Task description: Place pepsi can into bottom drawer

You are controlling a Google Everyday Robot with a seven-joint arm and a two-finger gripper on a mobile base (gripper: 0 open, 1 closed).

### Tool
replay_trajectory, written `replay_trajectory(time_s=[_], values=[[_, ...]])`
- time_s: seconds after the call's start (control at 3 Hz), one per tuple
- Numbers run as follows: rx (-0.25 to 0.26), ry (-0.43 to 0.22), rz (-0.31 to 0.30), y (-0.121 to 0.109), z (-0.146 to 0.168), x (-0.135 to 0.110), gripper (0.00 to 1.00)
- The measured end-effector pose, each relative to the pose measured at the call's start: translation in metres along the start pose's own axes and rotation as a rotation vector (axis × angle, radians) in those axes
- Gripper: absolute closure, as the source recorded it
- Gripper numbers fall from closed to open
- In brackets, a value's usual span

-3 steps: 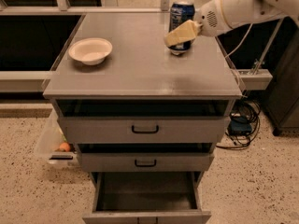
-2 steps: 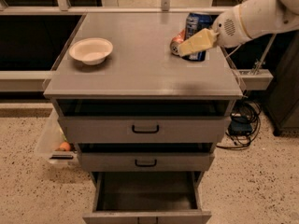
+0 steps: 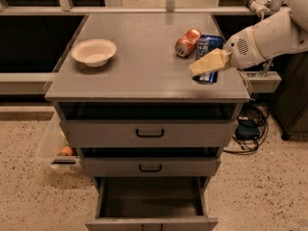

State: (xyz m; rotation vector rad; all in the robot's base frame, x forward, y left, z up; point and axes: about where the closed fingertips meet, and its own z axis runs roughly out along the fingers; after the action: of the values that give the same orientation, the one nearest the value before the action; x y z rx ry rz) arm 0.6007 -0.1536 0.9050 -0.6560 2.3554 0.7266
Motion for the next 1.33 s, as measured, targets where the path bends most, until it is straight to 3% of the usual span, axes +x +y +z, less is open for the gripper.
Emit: replay_trajectory(time_s=[0.33, 0.67, 1.0, 1.33], values=[[0.064, -0.041, -0.043, 0.016, -0.024, 0.018, 1.0], [0.179, -0.085, -0.04, 0.026, -0.053, 0.061, 1.0], [0.226, -0.029, 0.045, 0.007, -0.039, 0.123, 1.0], [0.225, 0.008, 0.148, -0.027, -0.006, 0.173, 1.0]])
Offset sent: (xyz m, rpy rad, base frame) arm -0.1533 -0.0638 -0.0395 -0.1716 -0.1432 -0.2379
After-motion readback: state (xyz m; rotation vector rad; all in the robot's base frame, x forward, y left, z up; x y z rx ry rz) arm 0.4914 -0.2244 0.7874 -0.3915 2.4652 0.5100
